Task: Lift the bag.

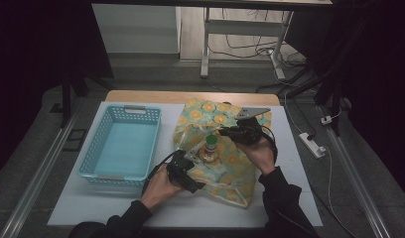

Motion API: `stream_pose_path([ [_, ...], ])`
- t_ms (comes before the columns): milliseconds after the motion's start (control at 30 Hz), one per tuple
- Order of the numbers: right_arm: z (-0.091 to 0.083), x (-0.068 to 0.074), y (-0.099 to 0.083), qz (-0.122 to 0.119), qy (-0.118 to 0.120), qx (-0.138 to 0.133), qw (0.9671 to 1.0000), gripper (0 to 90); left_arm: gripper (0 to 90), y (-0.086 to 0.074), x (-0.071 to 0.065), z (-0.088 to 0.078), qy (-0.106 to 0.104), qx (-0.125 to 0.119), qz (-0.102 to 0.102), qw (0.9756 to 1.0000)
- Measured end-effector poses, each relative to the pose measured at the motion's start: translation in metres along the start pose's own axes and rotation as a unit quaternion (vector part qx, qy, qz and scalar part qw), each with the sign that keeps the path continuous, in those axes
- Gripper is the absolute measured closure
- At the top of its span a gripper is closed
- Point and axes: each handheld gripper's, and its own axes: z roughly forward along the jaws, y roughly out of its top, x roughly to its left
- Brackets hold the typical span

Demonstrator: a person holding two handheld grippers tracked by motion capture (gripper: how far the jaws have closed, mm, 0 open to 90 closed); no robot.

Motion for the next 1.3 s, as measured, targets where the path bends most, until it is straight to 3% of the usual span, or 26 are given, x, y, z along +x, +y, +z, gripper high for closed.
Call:
stream_pose_path([
  [200, 0.001, 0.000, 0.000, 0.001, 0.001, 0.001, 1.0000, 89.8, 5.5, -0.002, 0.001, 0.006, 0.027, 0.019, 0.018, 0.9993],
  [300, 0.000, 0.000, 0.000, 0.000, 0.001, 0.001, 1.0000, 89.8, 8.7, -0.002, 0.001, 0.005, 0.030, 0.019, 0.015, 0.9993],
  [633, -0.001, 0.001, 0.001, 0.000, 0.000, -0.001, 1.0000, 89.8, 54.1, 0.000, -0.003, -0.002, 0.011, 0.013, 0.029, 0.9994],
  [900, -0.001, 0.001, 0.001, 0.001, 0.000, -0.002, 1.0000, 89.8, 84.1, 0.001, 0.000, -0.002, -0.015, 0.015, 0.004, 0.9998],
  [1000, -0.001, 0.001, 0.001, 0.000, 0.000, 0.000, 1.0000, 89.8, 89.2, 0.002, 0.002, -0.002, -0.021, 0.015, -0.008, 0.9996],
  [1100, 0.000, 0.001, 0.001, 0.000, 0.000, 0.000, 1.0000, 89.8, 89.8, 0.004, 0.003, -0.002, -0.022, 0.020, -0.033, 0.9990],
  [1233, -0.001, 0.000, 0.000, 0.001, 0.000, 0.000, 1.0000, 89.8, 90.0, 0.006, 0.002, -0.003, -0.011, 0.020, -0.042, 0.9989],
  [1300, -0.001, 0.000, 0.000, 0.001, -0.001, -0.001, 1.0000, 89.8, 90.0, 0.005, 0.004, -0.004, -0.019, 0.016, -0.052, 0.9983],
])
